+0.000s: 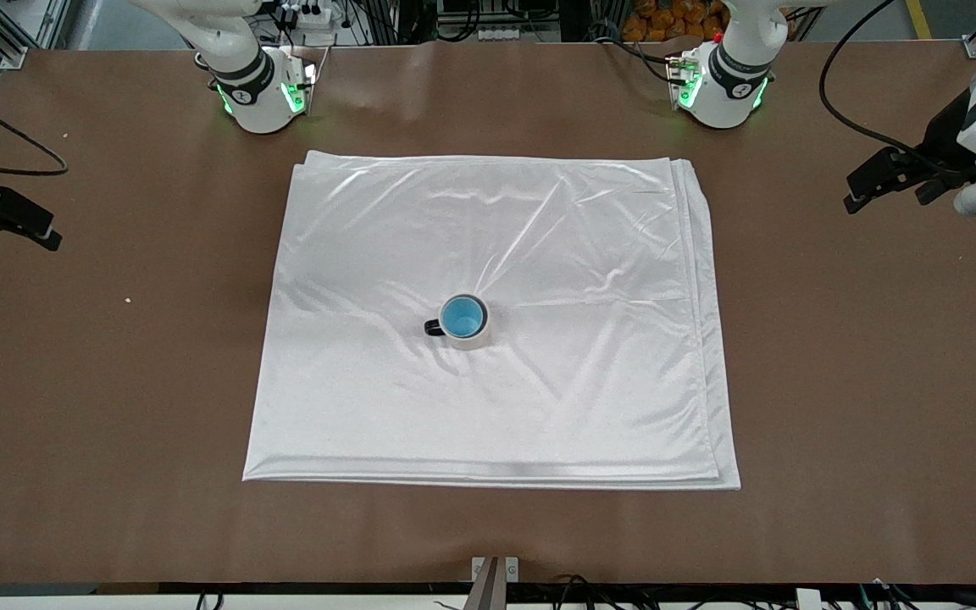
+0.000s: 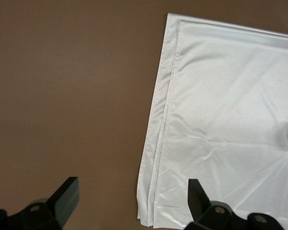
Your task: Place blue cup into white mug on cloth
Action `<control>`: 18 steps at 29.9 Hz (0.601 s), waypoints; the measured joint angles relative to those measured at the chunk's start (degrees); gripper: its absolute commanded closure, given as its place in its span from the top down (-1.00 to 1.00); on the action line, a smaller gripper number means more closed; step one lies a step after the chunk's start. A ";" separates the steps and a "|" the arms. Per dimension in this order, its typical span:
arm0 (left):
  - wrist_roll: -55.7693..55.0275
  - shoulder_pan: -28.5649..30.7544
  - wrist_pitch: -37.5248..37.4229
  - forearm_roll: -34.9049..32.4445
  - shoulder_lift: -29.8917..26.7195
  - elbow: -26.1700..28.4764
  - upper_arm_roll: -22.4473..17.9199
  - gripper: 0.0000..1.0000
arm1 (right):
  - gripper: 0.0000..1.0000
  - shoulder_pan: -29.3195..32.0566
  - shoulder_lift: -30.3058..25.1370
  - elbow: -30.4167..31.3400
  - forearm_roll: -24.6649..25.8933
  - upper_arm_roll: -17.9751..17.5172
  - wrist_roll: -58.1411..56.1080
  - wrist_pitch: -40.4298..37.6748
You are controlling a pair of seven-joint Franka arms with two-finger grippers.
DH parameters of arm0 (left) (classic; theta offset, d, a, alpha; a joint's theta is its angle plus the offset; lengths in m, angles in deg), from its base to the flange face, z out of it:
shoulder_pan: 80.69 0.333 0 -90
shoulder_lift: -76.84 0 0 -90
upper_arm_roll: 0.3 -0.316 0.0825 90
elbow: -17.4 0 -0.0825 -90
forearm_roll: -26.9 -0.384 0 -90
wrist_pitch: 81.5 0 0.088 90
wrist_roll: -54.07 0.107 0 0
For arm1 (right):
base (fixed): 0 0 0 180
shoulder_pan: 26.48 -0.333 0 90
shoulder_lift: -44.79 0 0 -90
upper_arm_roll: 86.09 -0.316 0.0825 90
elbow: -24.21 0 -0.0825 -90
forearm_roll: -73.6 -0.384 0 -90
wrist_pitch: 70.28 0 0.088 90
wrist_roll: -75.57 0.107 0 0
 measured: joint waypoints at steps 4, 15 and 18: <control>1.04 0.02 -0.03 -0.13 1.62 -1.58 -0.08 1.00 | 1.00 0.00 -0.01 -0.07 0.00 0.01 0.00 0.00; 4.57 0.11 -1.68 -0.54 2.83 -3.41 -0.89 1.00 | 1.00 0.01 -0.14 -0.19 0.00 0.11 0.00 -0.06; 5.80 0.11 -2.67 -0.55 2.83 -3.72 -0.89 1.00 | 1.00 0.01 -0.17 -0.19 0.00 0.12 0.00 -0.08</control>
